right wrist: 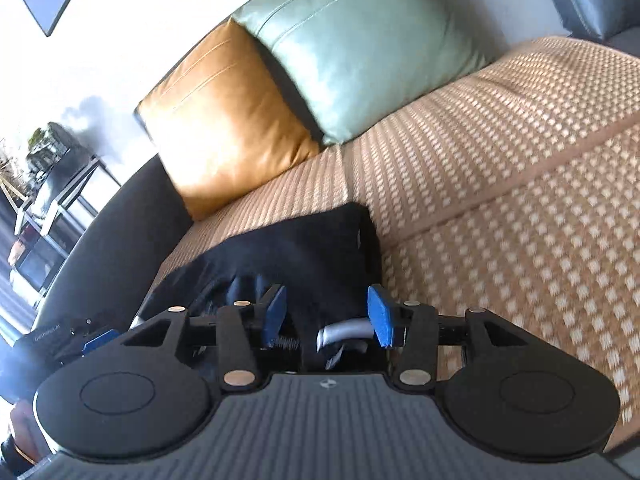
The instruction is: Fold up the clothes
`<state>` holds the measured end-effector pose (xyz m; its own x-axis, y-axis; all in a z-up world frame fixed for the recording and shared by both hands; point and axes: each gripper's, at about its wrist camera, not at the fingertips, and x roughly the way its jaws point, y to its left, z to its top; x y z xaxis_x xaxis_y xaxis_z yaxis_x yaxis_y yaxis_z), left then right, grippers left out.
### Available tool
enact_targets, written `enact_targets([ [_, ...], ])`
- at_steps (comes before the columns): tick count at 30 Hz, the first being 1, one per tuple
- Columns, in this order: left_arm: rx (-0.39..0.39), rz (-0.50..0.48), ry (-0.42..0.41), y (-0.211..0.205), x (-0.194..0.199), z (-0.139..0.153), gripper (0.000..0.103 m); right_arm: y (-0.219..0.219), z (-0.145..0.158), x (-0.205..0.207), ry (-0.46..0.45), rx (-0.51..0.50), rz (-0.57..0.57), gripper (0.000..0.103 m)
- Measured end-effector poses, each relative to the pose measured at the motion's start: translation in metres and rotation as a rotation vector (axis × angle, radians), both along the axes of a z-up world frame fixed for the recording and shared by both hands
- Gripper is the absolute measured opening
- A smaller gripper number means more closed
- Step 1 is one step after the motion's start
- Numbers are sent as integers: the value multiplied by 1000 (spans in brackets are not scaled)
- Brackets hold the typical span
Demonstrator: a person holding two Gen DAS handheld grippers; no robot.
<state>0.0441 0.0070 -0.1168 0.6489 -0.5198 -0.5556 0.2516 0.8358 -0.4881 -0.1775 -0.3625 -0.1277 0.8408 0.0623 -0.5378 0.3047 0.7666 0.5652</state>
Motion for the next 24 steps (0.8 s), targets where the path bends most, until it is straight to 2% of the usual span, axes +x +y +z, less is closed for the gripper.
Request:
enact_targets([
  [1, -13, -21, 21, -5, 6, -1, 69, -2, -2, 6, 4, 2, -6, 53],
  [5, 45, -60, 49, -26, 16, -15, 69, -2, -12, 26, 34, -13, 1, 55],
  [6, 39, -72, 67, -28, 18, -21, 65, 0, -14, 31, 41, -24, 6, 57],
  [7, 30, -87, 92, -31, 22, -26, 40, 1, -16, 35, 49, -37, 11, 57],
  [8, 17, -103, 113, -31, 22, -30, 23, 3, -18, 39, 56, -45, 17, 57],
  [10, -28, -131, 126, -25, 17, -34, 11, 5, -23, 47, 69, -33, 33, 58],
  [11, -60, -143, 134, -21, 16, -34, 10, 6, -25, 50, 76, -24, 44, 54],
  [12, -85, -154, 140, -18, 15, -34, 9, 6, -25, 51, 82, -11, 60, 32],
  [13, -107, -164, 144, -15, 13, -33, 8, 5, -26, 52, 80, 8, 69, 24],
  [15, -134, -188, 148, -10, 11, -32, 8, 1, -24, 48, 49, 72, 61, 16],
  [19, -106, -210, 161, -8, 9, -47, 8, -7, -21, 36, 1, 154, 65, 15],
  [24, -95, -203, 153, -6, 1, -76, 8, 3, -43, 39, 91, 59, 96, 15],
])
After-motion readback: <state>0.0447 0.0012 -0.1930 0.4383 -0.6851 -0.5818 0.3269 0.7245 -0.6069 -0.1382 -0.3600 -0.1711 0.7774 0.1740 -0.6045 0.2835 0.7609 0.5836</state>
